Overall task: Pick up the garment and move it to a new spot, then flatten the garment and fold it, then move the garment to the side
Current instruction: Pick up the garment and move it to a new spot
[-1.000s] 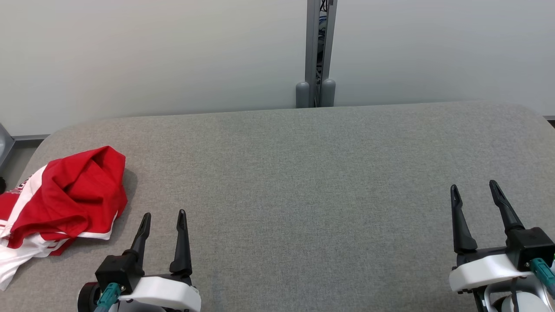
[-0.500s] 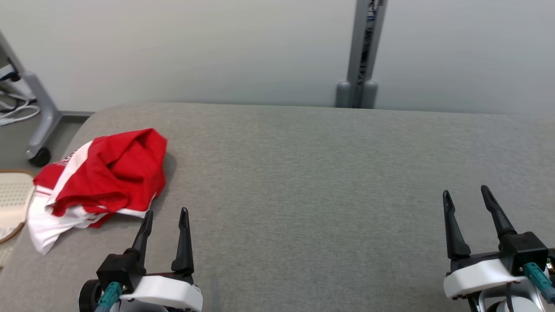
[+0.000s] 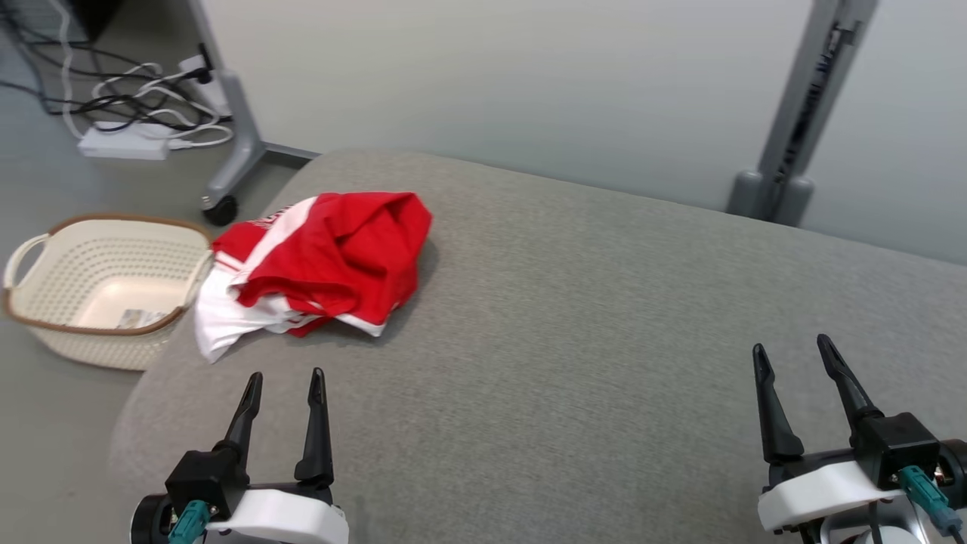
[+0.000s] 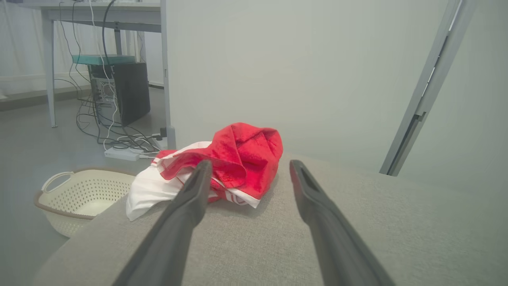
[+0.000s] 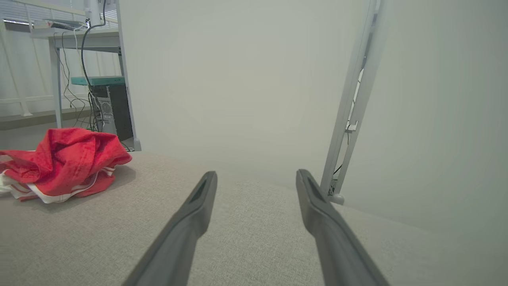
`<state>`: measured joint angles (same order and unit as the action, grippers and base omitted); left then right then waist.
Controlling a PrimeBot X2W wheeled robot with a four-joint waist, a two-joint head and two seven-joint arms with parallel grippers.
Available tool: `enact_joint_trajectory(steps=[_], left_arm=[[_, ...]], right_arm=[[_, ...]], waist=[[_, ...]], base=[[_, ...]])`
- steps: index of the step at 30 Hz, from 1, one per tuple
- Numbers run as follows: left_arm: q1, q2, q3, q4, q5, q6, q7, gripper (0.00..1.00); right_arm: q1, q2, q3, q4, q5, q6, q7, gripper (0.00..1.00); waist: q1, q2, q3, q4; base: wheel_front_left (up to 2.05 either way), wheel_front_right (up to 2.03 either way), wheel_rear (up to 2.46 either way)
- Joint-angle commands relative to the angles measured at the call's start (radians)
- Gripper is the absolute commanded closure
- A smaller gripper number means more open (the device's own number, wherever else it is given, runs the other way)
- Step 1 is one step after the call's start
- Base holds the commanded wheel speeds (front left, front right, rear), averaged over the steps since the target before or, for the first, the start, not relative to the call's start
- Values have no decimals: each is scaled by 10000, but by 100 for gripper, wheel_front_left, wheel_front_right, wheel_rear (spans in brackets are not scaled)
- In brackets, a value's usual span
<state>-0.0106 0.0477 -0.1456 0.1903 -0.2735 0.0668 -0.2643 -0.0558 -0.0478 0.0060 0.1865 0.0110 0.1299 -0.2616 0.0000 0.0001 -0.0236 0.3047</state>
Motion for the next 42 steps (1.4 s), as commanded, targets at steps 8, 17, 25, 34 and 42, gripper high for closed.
enact_joint_trajectory(steps=[8,17,25,34,42], left_arm=[[235,45,224,65,194,-112,-12,0],[291,44,372,39,289,-47,-12,0],[369,47,378,-42,212,11,-12,0],[370,47,325,66,217,-112,-12,0],[-105,51,5,667,-75,-487,-12,0]], right_arm=[[126,-49,236,17,244,16,-42,0],[202,-51,322,-3,281,16,-42,0],[68,-51,434,78,209,16,-42,0],[157,-49,375,71,325,16,-42,0],[70,-49,407,-92,235,16,-42,0]], waist=[[0,-1,-357,1234],[0,-1,-416,1565],[0,-1,-361,1613],[0,-1,-400,1577],[0,-1,-98,1309]], base=[[0,0,0],[0,0,0],[0,0,0],[0,0,0],[0,0,0]])
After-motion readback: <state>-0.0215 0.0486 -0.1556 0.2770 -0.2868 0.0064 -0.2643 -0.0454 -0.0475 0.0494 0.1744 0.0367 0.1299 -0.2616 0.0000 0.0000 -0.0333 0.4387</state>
